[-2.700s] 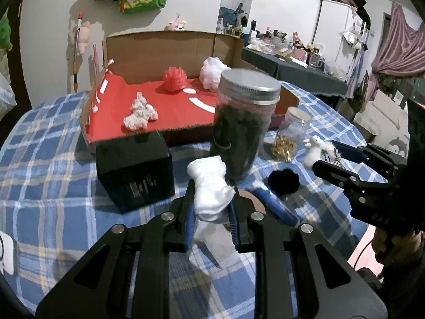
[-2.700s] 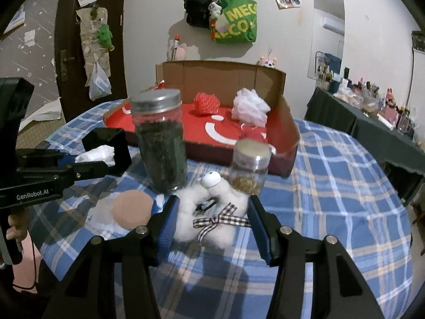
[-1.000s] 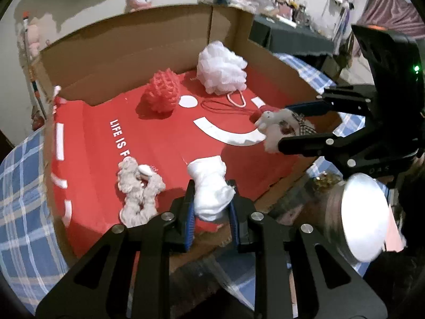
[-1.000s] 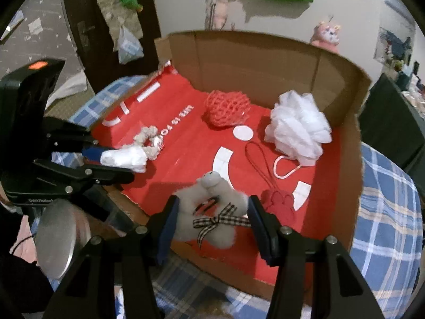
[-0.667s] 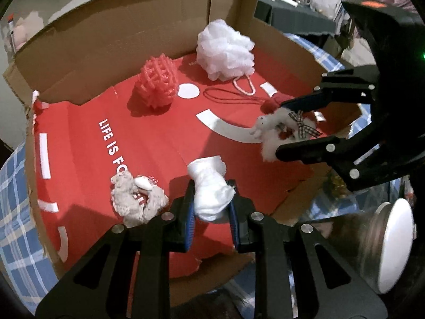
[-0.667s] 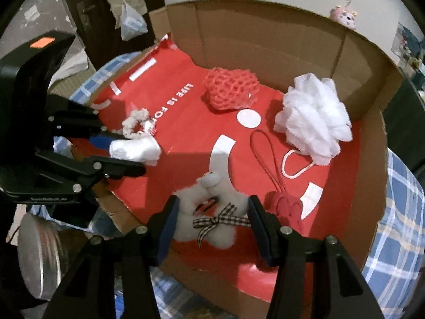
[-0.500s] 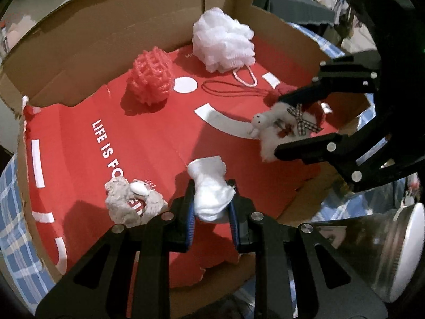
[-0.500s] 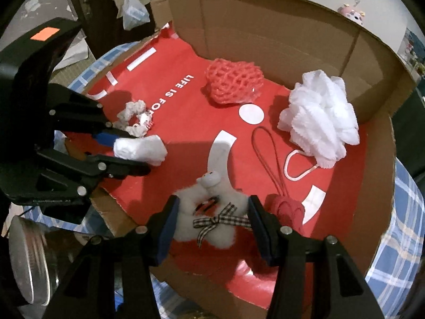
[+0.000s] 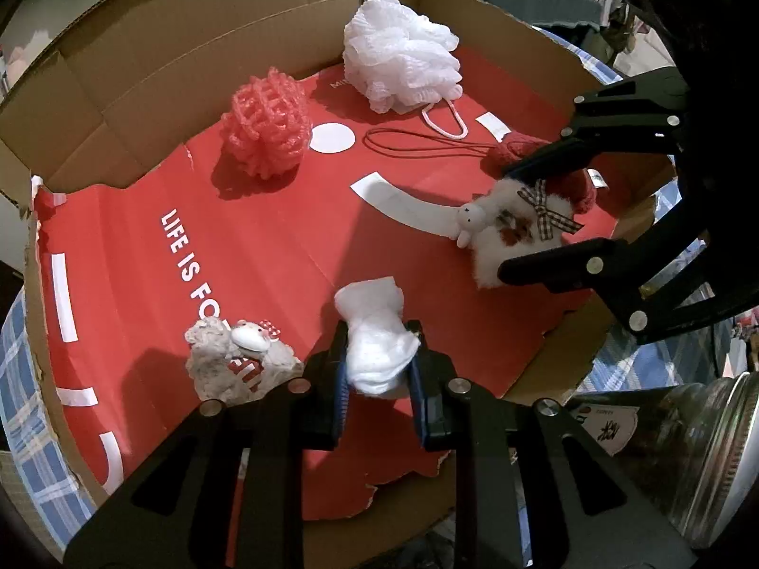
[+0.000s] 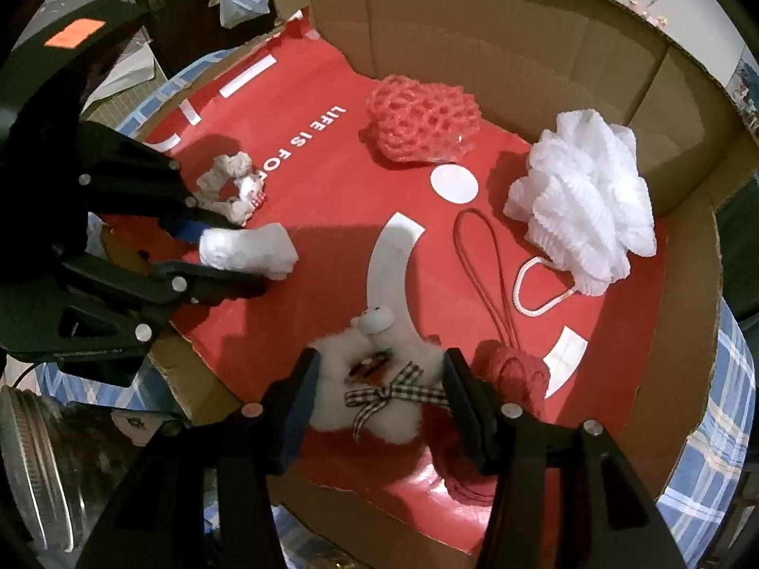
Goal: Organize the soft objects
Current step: 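Carry the white cloth and plush bear with both grippers into the box, then open the left gripper releasing the white cloth while the right releases the bear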
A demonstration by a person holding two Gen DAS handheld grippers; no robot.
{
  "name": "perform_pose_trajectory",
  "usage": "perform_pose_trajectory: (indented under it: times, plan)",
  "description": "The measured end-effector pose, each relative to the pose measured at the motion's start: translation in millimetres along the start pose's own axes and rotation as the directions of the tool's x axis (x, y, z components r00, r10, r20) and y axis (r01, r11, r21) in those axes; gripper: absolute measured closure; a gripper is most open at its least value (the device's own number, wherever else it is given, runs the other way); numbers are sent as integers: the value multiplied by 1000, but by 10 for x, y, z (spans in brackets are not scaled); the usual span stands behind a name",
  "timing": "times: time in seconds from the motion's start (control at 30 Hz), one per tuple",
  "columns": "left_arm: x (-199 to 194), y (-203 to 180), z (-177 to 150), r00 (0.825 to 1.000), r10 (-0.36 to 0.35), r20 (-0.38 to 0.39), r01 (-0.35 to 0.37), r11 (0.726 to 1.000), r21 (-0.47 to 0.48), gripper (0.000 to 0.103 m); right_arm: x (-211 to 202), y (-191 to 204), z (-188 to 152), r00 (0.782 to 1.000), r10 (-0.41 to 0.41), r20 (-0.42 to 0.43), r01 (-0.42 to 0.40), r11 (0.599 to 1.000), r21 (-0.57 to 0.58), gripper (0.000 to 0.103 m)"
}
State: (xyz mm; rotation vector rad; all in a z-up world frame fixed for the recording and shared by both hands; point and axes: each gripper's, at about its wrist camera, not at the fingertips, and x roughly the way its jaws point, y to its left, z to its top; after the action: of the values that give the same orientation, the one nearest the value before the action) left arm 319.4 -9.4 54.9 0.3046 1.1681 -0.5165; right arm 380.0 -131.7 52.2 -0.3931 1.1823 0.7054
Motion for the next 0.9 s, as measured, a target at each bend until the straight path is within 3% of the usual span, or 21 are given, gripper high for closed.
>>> perform_pose_trajectory:
  times: [0.9]
  plan:
    - [93, 149, 12, 999, -31, -24, 30, 998, -47, 81, 53, 12, 18, 1000, -2, -19, 2, 1000, 4, 46]
